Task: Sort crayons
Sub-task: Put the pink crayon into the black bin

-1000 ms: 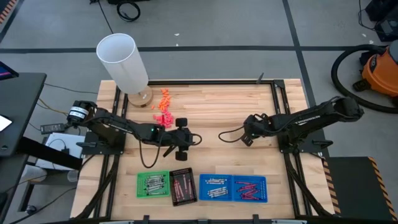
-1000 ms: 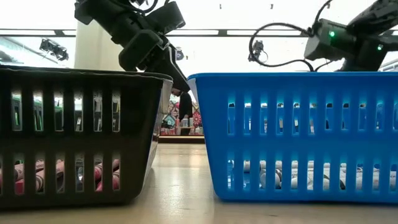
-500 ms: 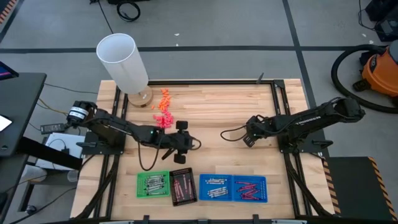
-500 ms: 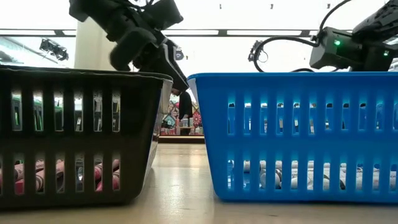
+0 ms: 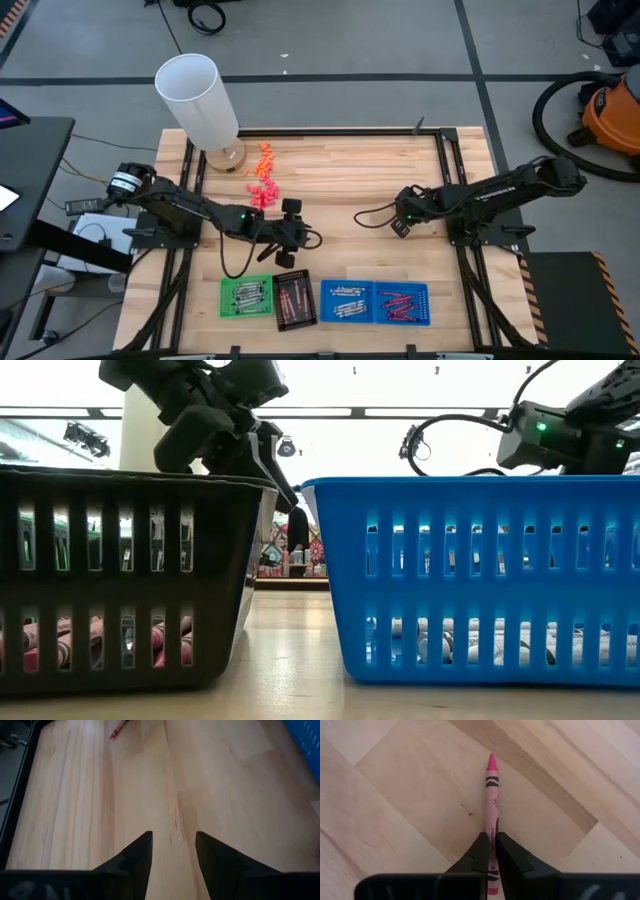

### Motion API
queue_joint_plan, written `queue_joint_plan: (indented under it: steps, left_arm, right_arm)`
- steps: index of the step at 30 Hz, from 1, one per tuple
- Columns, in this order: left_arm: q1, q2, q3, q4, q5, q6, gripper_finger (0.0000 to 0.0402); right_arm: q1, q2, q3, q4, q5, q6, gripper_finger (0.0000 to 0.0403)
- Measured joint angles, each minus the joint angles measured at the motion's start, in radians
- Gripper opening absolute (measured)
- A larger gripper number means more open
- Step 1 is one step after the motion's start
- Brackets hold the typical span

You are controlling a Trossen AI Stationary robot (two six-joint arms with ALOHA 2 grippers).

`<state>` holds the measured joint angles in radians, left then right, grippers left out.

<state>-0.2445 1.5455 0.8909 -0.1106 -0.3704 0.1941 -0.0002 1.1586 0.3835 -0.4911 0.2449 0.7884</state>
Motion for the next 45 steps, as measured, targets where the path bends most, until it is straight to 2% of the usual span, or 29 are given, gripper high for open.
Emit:
queue_joint_plan:
  steps: [6,16,27,35,45]
  left_arm:
    - [-0.024,0.000,0.000,0.001,0.001,0.000,0.0160]
    - [-0.030,0.000,0.000,-0.022,0.000,-0.049,0.0160]
    - [-0.035,0.000,0.000,-0.019,0.000,-0.052,0.0160]
    - [-0.035,0.000,0.000,-0.019,0.000,-0.053,0.0160]
    - [-0.035,0.000,0.000,-0.020,0.000,-0.051,0.0160]
  right_arm:
    - [0.002,0.001,0.055,0.036,-0.054,-0.081,0.0030]
    - [0.040,0.000,0.071,0.238,-0.120,-0.161,0.0031]
    - [0.093,0.000,0.071,0.294,-0.131,-0.180,0.0031]
    - [0.146,-0.001,0.073,0.472,-0.346,-0.243,0.0031]
    - [0.255,-0.001,0.073,0.511,-0.514,-0.189,0.0031]
